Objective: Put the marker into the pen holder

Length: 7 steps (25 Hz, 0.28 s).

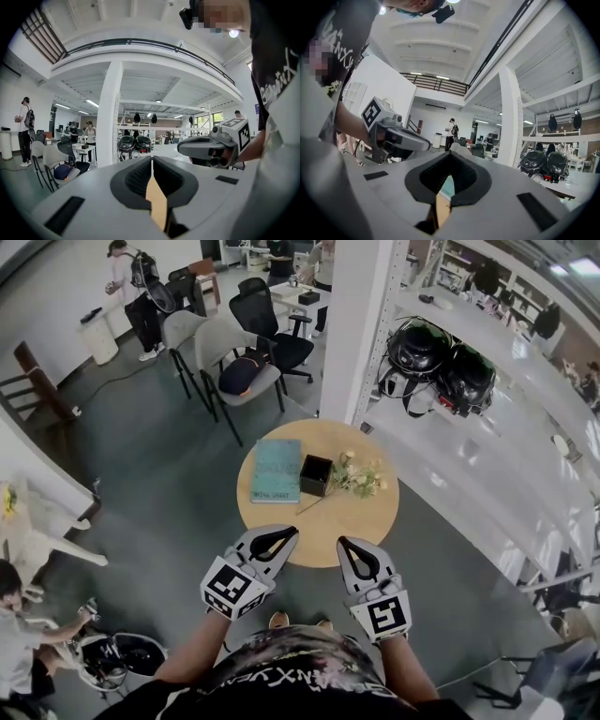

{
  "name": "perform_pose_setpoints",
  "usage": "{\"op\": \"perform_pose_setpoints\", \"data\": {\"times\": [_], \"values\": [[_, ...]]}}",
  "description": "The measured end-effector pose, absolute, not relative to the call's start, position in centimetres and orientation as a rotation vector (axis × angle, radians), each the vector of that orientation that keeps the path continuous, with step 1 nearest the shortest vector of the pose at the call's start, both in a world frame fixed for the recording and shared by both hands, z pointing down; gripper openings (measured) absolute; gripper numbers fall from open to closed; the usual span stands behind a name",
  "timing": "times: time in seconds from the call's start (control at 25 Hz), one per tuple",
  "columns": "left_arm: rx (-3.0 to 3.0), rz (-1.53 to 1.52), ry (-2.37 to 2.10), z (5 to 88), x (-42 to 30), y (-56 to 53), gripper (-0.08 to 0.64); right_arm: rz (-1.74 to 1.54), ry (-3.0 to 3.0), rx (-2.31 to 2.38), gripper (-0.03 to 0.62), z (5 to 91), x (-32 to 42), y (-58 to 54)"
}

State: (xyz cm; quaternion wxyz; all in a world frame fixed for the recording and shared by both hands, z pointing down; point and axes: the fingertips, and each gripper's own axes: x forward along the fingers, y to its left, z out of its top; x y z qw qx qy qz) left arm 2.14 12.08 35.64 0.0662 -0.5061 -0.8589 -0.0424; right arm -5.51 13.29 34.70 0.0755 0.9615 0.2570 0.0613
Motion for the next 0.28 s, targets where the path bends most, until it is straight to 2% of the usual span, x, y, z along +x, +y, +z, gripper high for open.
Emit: {"op": "perform_pose_setpoints", "data": {"times": [0.28], "values": [[-1.536, -0.125, -2.584, 35.63, 2.80, 11.94, 0.031, 0.186, 0.772, 2.874, -0.001, 34.59, -5.35, 13.23]]}}
